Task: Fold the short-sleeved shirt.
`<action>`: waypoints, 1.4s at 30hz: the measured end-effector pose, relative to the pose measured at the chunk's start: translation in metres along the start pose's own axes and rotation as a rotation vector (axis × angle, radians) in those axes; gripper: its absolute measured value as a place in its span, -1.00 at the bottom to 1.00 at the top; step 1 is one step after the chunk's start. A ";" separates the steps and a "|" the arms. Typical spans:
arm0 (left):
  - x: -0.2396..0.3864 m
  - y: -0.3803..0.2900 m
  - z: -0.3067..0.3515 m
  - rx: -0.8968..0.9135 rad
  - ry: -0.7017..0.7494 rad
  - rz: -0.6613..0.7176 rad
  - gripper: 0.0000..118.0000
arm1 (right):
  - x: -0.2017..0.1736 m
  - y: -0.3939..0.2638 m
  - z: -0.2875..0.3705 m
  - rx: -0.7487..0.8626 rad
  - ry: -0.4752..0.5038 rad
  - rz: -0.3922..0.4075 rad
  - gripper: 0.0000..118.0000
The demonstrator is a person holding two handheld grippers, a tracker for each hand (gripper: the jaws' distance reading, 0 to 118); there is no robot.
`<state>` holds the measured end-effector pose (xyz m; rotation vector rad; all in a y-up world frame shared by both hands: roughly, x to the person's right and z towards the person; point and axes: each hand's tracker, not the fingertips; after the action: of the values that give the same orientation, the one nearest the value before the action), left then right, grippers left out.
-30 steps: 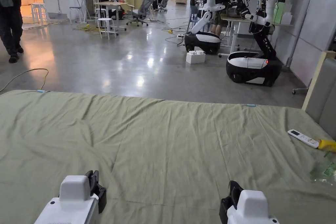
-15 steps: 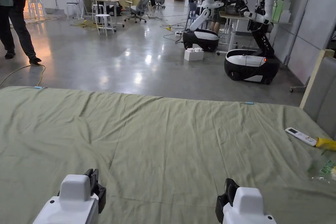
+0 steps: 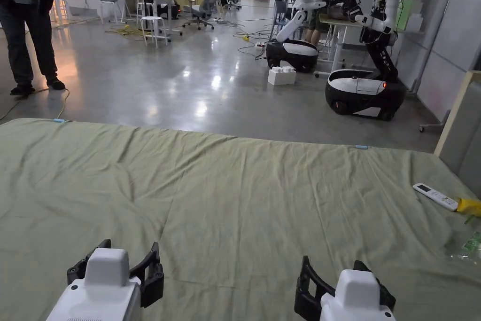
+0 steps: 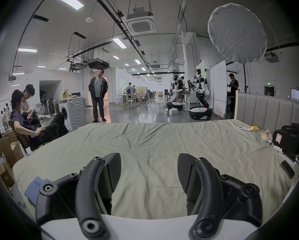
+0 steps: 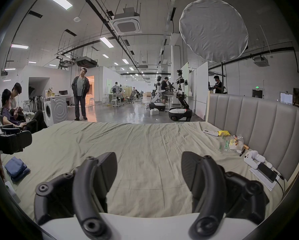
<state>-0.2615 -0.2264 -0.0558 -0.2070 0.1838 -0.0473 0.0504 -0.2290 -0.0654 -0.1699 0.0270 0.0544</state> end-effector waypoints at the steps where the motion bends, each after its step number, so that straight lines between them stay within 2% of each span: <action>1: -0.002 0.001 0.001 -0.002 0.002 0.004 0.23 | 0.000 0.000 0.000 0.002 -0.001 -0.001 0.45; 8: -0.015 0.001 0.001 -0.009 -0.003 0.094 0.59 | 0.002 -0.002 0.002 0.010 -0.003 -0.019 0.85; 12: -0.021 0.000 0.002 -0.003 0.004 0.108 0.65 | 0.005 -0.002 0.003 0.022 0.004 -0.034 0.99; 17: -0.025 -0.001 0.002 -0.005 0.028 0.103 0.78 | 0.007 0.001 0.002 0.030 -0.007 -0.055 1.00; 19: -0.026 -0.001 0.003 0.000 0.028 0.106 0.78 | 0.007 0.002 0.002 0.035 -0.022 -0.051 1.00; 24: -0.028 0.003 0.002 0.007 -0.008 0.097 0.78 | 0.010 0.006 -0.003 0.018 -0.019 -0.108 1.00; 32: -0.025 0.008 0.000 0.038 0.001 0.079 0.78 | 0.005 0.012 -0.008 0.005 -0.049 -0.096 1.00; 36: -0.024 0.009 0.000 0.040 0.024 0.071 0.78 | 0.000 0.016 -0.007 0.019 -0.024 -0.071 1.00; 42: -0.028 0.011 0.002 0.026 0.011 0.103 0.78 | -0.003 0.022 -0.010 -0.007 0.027 -0.105 1.00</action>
<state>-0.2881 -0.2138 -0.0514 -0.1712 0.2043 0.0520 0.0456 -0.2090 -0.0786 -0.1793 0.0444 -0.0522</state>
